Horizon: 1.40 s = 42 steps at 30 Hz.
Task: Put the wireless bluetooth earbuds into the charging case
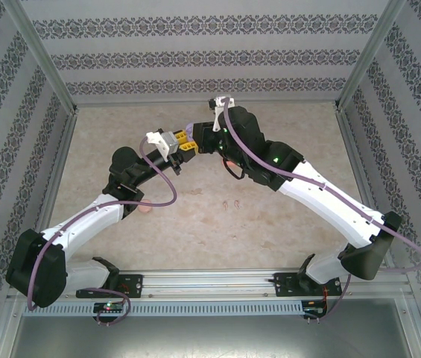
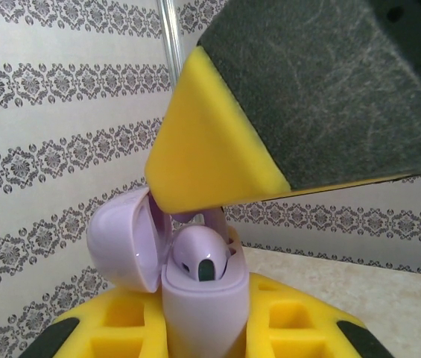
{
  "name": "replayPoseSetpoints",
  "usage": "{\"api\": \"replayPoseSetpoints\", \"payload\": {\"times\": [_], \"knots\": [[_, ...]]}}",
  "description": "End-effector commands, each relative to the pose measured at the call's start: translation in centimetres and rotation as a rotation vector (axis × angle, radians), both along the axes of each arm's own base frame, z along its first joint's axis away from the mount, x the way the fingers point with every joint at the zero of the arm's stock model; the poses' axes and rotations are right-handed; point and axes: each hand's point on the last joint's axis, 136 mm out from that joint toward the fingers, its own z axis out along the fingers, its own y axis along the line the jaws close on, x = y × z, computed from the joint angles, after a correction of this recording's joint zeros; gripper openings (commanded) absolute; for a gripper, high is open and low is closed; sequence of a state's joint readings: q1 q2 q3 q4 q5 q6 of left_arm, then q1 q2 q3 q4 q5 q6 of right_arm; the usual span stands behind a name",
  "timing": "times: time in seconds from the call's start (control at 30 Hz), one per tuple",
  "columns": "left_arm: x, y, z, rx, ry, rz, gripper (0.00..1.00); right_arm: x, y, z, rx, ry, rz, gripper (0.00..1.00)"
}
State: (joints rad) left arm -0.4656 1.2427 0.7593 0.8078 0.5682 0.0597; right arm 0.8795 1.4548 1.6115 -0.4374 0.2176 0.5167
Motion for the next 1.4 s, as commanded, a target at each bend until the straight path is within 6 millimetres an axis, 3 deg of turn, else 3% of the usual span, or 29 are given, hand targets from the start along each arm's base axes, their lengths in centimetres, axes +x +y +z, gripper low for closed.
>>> {"api": "replayPoseSetpoints", "payload": {"times": [0.0, 0.1, 0.27, 0.3, 0.43, 0.53, 0.8, 1.07, 1.17, 1.37], "knots": [[-0.6, -0.1, 2.8, -0.024, -0.085, -0.002, 0.00, -0.4, 0.5, -2.2, -0.073, 0.019, 0.016, 0.17], [-0.6, -0.1, 2.8, -0.023, -0.086, -0.001, 0.00, -0.4, 0.6, -2.4, -0.071, 0.026, 0.012, 0.19], [-0.6, -0.2, 2.7, -0.021, -0.078, -0.004, 0.00, -0.3, 0.5, -1.2, -0.058, 0.005, 0.007, 0.26], [-0.6, -0.2, 2.6, -0.020, -0.076, -0.003, 0.00, -0.2, 0.5, -0.7, -0.054, -0.002, 0.002, 0.30], [-0.6, -0.2, 2.6, -0.020, -0.075, -0.005, 0.00, 0.1, -0.6, 2.0, 0.000, -0.041, -0.035, 0.62], [-0.7, -0.1, 2.6, -0.019, -0.076, -0.005, 0.00, 0.1, -1.7, 4.2, 0.057, -0.070, -0.049, 0.70], [-0.7, -0.2, 2.7, -0.016, -0.080, -0.006, 0.00, 0.2, -3.9, 6.0, 0.106, -0.082, -0.068, 0.72], [-0.7, -0.4, 1.9, 0.006, -0.056, -0.018, 0.00, 1.8, -4.8, 4.6, 0.084, -0.015, -0.064, 0.70], [-0.8, -0.6, 1.5, 0.022, -0.045, -0.029, 0.00, 2.7, -4.8, 3.9, 0.078, 0.035, -0.039, 0.64], [-1.1, -1.2, 0.3, 0.060, -0.015, -0.067, 0.00, 4.1, -3.5, 2.9, 0.044, 0.117, 0.041, 0.40]]}}
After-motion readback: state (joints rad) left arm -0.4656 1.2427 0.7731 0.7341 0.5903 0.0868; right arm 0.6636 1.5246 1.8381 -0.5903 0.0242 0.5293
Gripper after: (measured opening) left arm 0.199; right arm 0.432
